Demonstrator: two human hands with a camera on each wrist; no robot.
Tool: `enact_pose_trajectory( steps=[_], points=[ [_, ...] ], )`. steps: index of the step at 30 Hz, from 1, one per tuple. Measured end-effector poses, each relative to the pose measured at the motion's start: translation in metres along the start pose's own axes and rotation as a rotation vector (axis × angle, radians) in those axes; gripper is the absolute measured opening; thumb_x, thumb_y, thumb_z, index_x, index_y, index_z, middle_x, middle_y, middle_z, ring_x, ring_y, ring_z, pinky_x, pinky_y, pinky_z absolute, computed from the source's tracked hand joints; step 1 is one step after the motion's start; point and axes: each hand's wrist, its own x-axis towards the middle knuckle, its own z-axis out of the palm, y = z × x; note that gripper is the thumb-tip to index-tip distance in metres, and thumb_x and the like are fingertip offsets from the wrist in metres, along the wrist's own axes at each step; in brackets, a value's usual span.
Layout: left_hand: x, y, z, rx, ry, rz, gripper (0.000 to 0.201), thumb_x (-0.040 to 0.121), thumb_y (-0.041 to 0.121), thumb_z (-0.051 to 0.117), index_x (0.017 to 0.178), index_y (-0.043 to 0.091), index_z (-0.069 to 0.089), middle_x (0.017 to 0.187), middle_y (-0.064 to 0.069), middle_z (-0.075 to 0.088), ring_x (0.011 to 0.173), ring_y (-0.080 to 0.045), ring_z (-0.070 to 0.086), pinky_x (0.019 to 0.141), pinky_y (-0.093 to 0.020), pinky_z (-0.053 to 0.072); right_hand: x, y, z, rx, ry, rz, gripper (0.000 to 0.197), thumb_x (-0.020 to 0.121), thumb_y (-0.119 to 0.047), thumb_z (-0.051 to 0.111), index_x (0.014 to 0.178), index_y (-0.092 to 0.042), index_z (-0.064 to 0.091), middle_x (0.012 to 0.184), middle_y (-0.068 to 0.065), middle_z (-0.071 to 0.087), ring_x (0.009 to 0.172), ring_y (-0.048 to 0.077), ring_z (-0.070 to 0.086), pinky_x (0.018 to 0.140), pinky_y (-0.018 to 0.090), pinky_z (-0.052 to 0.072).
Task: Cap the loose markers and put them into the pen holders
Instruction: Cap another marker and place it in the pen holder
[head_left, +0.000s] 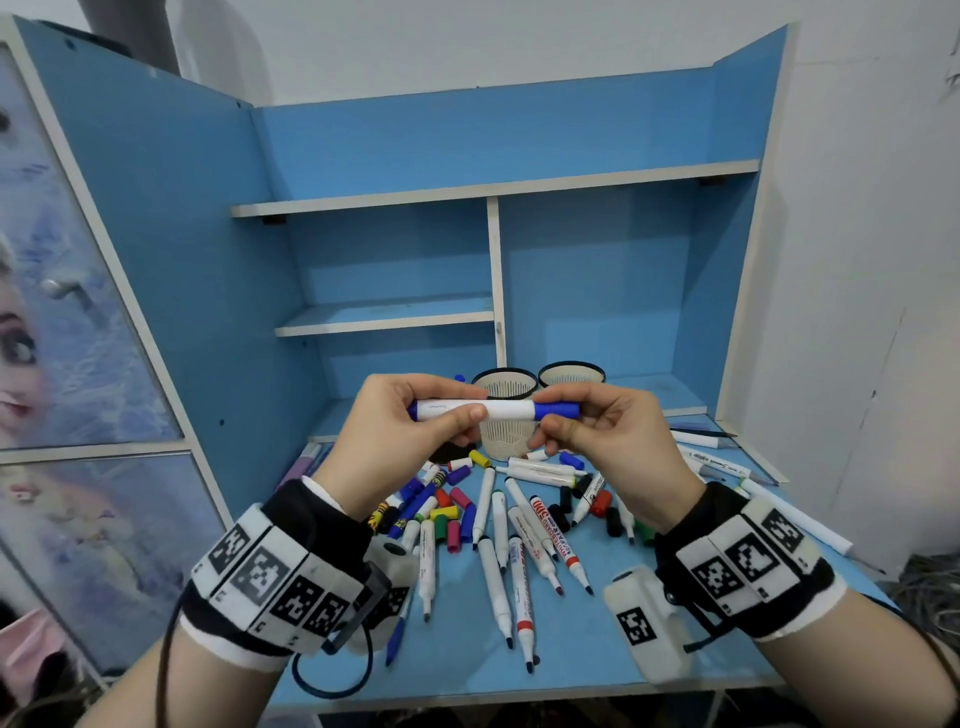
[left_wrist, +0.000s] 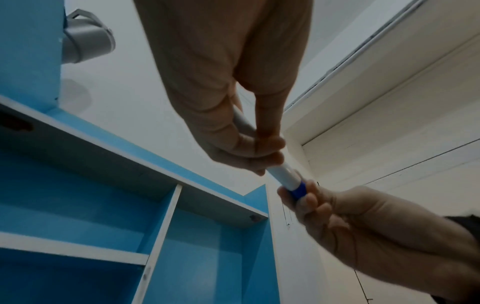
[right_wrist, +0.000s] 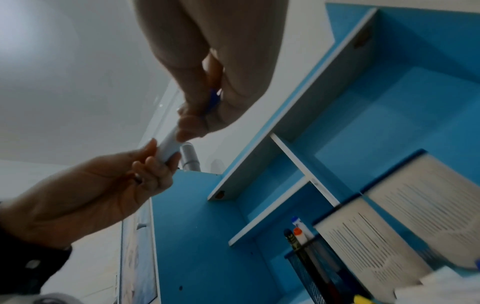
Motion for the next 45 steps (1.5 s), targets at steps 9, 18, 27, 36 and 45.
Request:
enact_pose_trajectory(
  steps=[9, 18, 27, 36, 45],
  points=[
    [0.012, -0.007, -0.029, -0.119, 0.186, 0.011, 0.021, 0.072, 0.002, 0.075, 0.091, 0.008, 0.068, 0.085, -0.009, 0.074, 0.082, -0.021, 0.071, 0.078, -0.023, 0.054, 0.013, 0.011, 0.014, -0.172, -0.088, 0.036, 0.039, 0.078, 0.01, 0.067, 0.099, -0.023, 0.065, 0.08, 0.0, 0.066, 0.076, 0.01, 0.062, 0.078, 0.024, 0.054],
    [0.021, -0.014, -0.037, 0.089, 0.077, 0.029, 0.024, 0.071, 0.005, 0.078, 0.092, 0.014, 0.069, 0.088, -0.012, 0.072, 0.079, -0.019, 0.069, 0.077, -0.023, 0.057, 0.028, 0.026, 0.048, -0.525, -0.29, 0.013, 0.023, 0.084, -0.021, 0.069, 0.106, -0.026, 0.064, 0.084, 0.015, 0.067, 0.075, 0.026, 0.063, 0.073, 0.034, 0.051],
    [0.026, -0.1, -0.061, 0.598, -0.228, -0.247, 0.026, 0.072, 0.015, 0.08, 0.094, 0.012, 0.067, 0.089, -0.001, 0.068, 0.078, -0.014, 0.063, 0.082, -0.031, 0.055, 0.065, 0.061, 0.057, -0.634, -0.193, 0.113, 0.02, 0.085, -0.015, 0.067, 0.104, -0.017, 0.06, 0.078, 0.007, 0.061, 0.069, 0.016, 0.056, 0.073, 0.03, 0.049],
    [0.041, -0.147, -0.059, 1.035, -0.676, -0.306, 0.048, 0.076, 0.034, 0.076, 0.117, 0.013, 0.063, 0.112, 0.0, 0.065, 0.097, -0.015, 0.058, 0.083, -0.02, 0.042, 0.119, 0.084, 0.061, -0.581, 0.037, 0.07, 0.072, 0.085, -0.002, 0.063, 0.142, -0.017, 0.022, 0.094, 0.011, 0.063, 0.084, 0.023, 0.064, 0.083, 0.044, 0.054],
    [0.054, -0.154, -0.051, 1.139, -0.778, -0.339, 0.068, 0.065, 0.047, 0.081, 0.12, 0.014, 0.059, 0.114, -0.002, 0.062, 0.098, -0.017, 0.057, 0.088, -0.026, 0.048, 0.148, 0.098, 0.068, -0.6, 0.05, -0.059, 0.087, 0.081, 0.008, 0.06, 0.141, -0.041, 0.02, 0.09, 0.015, 0.059, 0.071, 0.026, 0.066, 0.069, 0.037, 0.058]
  ],
)
